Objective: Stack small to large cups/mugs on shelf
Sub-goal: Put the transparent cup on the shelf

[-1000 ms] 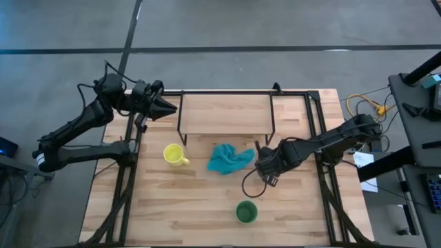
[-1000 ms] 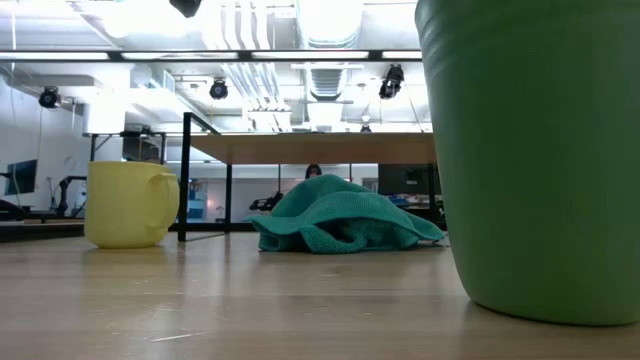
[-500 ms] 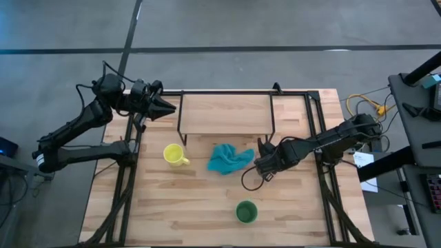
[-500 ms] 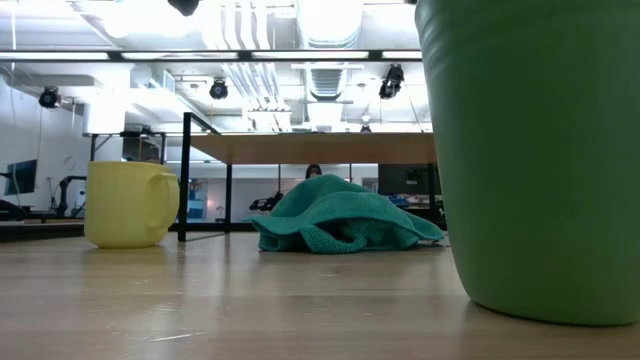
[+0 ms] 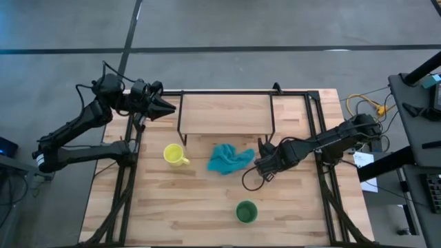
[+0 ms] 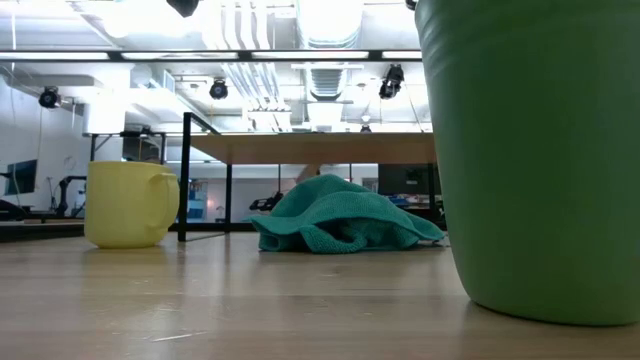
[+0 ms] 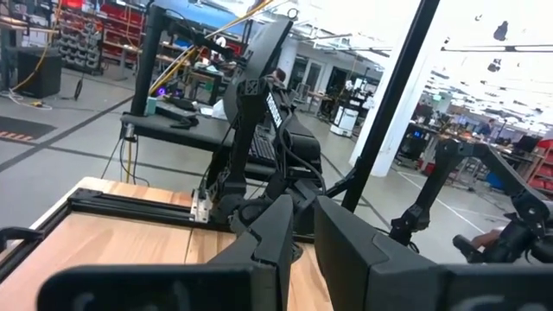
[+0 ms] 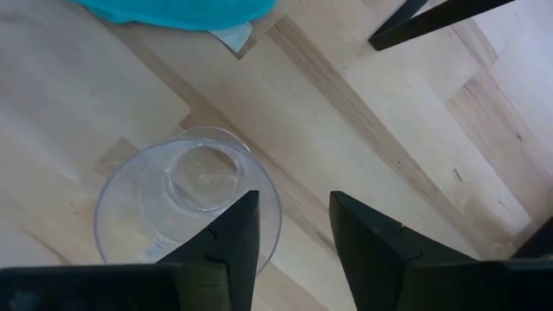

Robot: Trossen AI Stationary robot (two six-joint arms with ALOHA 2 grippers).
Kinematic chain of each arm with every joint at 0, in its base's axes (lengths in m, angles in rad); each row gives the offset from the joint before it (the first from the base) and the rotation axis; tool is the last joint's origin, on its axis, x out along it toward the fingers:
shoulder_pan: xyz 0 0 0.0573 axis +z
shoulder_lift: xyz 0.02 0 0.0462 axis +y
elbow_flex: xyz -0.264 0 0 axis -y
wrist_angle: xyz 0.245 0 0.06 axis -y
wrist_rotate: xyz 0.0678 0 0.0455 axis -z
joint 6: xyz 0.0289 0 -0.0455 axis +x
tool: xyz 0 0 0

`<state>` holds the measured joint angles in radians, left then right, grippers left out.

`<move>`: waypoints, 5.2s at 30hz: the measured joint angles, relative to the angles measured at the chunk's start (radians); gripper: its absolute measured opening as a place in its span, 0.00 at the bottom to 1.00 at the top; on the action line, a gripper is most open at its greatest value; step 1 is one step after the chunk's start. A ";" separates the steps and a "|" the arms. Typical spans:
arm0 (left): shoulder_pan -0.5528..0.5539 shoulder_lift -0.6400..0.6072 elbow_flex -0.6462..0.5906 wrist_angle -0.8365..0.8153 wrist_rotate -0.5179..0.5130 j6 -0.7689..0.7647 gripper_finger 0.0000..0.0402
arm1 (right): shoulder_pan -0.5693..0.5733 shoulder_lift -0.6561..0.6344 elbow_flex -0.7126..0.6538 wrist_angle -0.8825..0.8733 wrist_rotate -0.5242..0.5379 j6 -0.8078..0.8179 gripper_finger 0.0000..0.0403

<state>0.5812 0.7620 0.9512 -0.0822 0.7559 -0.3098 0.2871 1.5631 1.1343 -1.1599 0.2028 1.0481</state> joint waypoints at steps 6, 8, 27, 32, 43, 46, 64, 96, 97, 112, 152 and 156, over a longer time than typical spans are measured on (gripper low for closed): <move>0.000 0.000 0.000 0.000 0.000 -0.002 0.10 | 0.000 0.000 -0.010 0.017 -0.012 0.006 0.34; 0.000 0.001 0.000 0.000 0.000 -0.002 0.10 | 0.000 0.000 -0.010 0.020 -0.024 0.028 0.34; 0.000 0.002 0.000 0.004 0.000 -0.022 0.10 | 0.002 0.000 -0.010 0.020 -0.027 0.078 0.34; 0.000 0.003 0.000 0.004 0.000 -0.023 0.10 | 0.002 0.000 -0.012 0.024 -0.061 0.078 0.34; 0.000 0.004 0.000 0.005 0.000 -0.021 0.10 | 0.002 0.000 -0.045 0.057 -0.076 0.099 0.27; 0.000 0.003 0.000 0.005 0.000 -0.020 0.10 | 0.002 0.000 -0.052 0.097 -0.090 0.103 0.26; 0.000 0.003 -0.001 0.006 0.000 -0.023 0.10 | 0.002 0.010 -0.062 0.118 -0.098 0.097 0.17; 0.000 0.003 -0.002 0.006 0.000 -0.025 0.10 | -0.024 0.009 0.190 0.221 0.078 0.250 0.02; 0.000 0.003 -0.002 0.006 0.000 -0.025 0.10 | -0.031 0.009 0.211 0.214 0.087 0.236 0.02; 0.000 0.004 -0.002 0.006 0.000 -0.027 0.10 | -0.181 0.009 0.486 -0.119 0.198 0.126 0.02; 0.000 0.029 -0.002 0.006 0.000 -0.027 0.10 | -0.524 0.010 0.561 -0.184 0.133 -0.346 0.02; 0.000 0.028 -0.002 0.006 0.000 -0.027 0.10 | -0.524 0.010 0.547 -0.181 0.127 -0.354 0.02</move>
<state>0.5812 0.7897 0.9493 -0.0761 0.7555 -0.3370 -0.2367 1.5726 1.6809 -1.3413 0.3302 0.6945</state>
